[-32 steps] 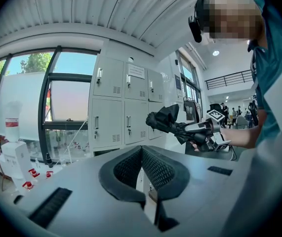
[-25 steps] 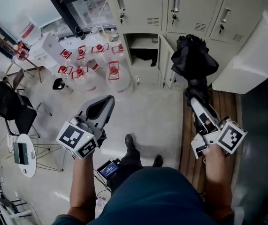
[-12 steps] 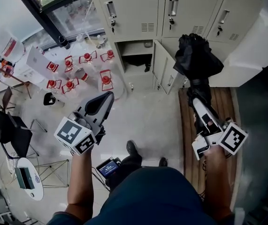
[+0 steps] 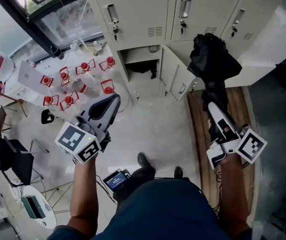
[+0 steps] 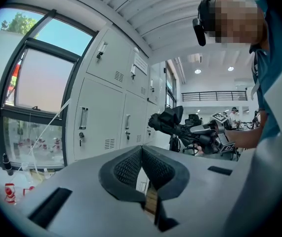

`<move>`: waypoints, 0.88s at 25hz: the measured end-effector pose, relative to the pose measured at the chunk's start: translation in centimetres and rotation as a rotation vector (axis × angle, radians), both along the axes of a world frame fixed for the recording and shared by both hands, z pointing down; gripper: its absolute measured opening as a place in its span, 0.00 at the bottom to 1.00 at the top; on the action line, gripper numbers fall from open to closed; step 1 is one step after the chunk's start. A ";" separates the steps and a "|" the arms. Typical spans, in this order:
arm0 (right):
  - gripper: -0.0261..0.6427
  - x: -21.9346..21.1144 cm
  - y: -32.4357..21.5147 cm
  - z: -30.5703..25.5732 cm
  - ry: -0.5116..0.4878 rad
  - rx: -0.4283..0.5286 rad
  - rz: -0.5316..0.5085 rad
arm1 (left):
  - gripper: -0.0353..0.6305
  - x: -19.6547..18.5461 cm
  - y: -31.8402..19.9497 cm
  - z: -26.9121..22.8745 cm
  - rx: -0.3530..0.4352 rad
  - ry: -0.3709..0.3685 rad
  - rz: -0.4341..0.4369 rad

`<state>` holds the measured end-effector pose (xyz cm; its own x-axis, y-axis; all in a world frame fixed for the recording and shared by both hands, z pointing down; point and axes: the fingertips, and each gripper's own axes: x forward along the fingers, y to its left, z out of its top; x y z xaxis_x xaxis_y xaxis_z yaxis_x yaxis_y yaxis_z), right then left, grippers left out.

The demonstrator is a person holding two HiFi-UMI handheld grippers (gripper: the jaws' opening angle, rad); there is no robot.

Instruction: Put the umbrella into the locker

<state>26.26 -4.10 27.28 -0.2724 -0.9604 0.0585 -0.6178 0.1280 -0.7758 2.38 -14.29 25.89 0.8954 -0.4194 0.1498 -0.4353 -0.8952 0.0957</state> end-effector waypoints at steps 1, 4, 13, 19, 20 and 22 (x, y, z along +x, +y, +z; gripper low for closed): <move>0.35 -0.3 -0.5 -0.1 0.001 0.001 0.008 | 0.08 -0.3 -0.6 0.0 0.001 0.004 0.004; 0.35 -1.5 -1.7 0.0 0.003 -0.003 0.022 | 0.08 -1.8 -2.2 0.2 -0.003 0.016 0.009; 0.35 -4.3 -4.5 2.4 -0.062 -0.050 0.065 | 0.08 -7.4 -6.6 0.5 -0.004 0.064 0.011; 0.35 -8.3 -7.5 -1.3 -0.007 -0.013 0.028 | 0.08 -10.1 -8.2 0.6 -0.007 0.083 -0.012; 0.35 -8.3 -7.9 -1.3 0.003 -0.018 0.020 | 0.08 -10.4 -8.5 0.6 -0.007 0.083 -0.019; 0.35 -8.3 -8.9 -1.3 0.010 -0.015 0.005 | 0.08 -10.7 -9.1 0.6 -0.004 0.082 -0.036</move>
